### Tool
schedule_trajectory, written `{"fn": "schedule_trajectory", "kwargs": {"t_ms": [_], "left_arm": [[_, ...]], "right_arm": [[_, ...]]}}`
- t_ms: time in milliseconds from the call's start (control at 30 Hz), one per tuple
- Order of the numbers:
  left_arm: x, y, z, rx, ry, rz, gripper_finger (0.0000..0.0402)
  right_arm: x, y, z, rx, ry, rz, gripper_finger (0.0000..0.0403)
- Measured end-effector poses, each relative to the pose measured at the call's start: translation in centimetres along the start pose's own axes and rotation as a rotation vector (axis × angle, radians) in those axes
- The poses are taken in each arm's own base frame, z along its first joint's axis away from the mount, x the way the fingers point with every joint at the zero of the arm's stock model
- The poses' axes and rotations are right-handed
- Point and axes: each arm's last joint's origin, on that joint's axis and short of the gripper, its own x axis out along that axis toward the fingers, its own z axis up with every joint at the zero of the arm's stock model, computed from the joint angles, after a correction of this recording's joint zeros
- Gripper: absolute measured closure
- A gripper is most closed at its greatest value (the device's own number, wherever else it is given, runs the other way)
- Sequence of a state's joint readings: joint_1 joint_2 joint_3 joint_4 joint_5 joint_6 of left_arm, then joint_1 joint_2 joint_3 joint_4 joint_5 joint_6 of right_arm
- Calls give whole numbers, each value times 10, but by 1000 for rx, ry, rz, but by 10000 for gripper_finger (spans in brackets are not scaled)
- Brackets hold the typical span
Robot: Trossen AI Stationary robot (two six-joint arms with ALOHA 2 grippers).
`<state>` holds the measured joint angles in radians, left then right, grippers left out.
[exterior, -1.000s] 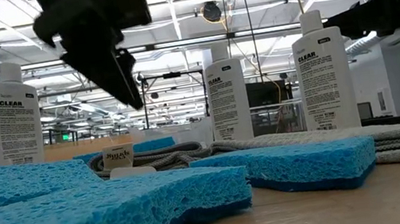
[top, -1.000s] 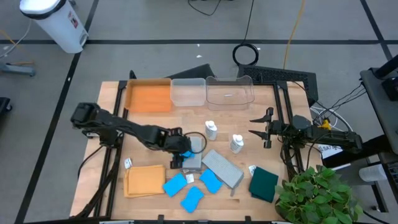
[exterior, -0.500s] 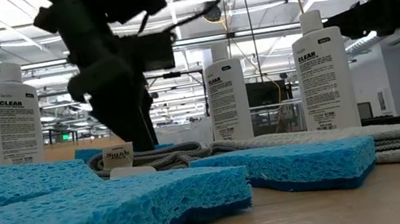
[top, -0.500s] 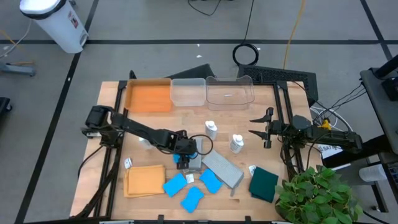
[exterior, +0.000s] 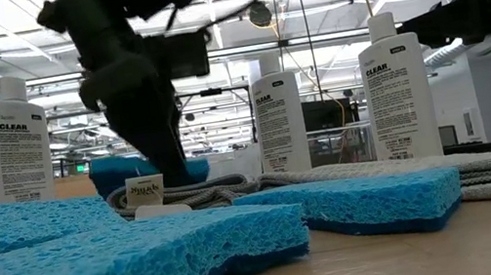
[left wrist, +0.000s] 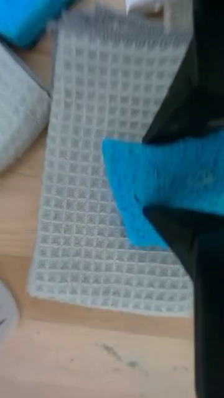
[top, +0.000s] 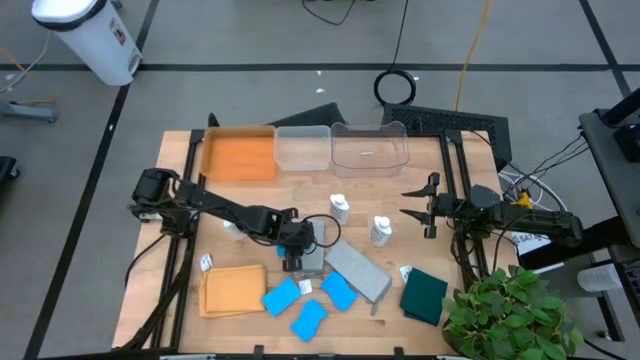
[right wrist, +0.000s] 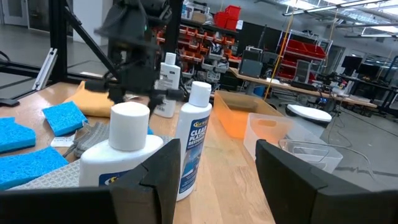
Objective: Pick & Place Kitchen Items
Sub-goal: Put the blue sponge into the left transparent bin
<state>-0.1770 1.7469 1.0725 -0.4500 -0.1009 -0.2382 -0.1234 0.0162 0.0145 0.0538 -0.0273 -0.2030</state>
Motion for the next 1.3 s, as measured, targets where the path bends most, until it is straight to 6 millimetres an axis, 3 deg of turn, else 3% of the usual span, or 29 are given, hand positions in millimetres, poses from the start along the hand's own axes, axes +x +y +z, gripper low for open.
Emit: {"fn": "schedule_trajectory", "kwargs": {"t_ms": [133, 200, 600, 800, 1000, 1300], "left_arm": [[-20, 1, 5, -7, -67, -10, 366], [-33, 2, 7, -10, -110, -1, 389], [-141, 20, 13, 13, -494, 4, 388], [-176, 36, 10, 24, -634, 28, 395], [-180, 68, 16, 40, -683, 144, 397], [-144, 146, 30, 18, -611, 300, 395]], "right_arm": [[0, 0, 0, 0, 0, 0, 222], [0, 0, 0, 0, 0, 0, 222], [0, 0, 0, 0, 0, 0, 222], [0, 0, 0, 0, 0, 0, 222], [0, 0, 0, 0, 0, 0, 222], [0, 0, 0, 0, 0, 0, 222]]}}
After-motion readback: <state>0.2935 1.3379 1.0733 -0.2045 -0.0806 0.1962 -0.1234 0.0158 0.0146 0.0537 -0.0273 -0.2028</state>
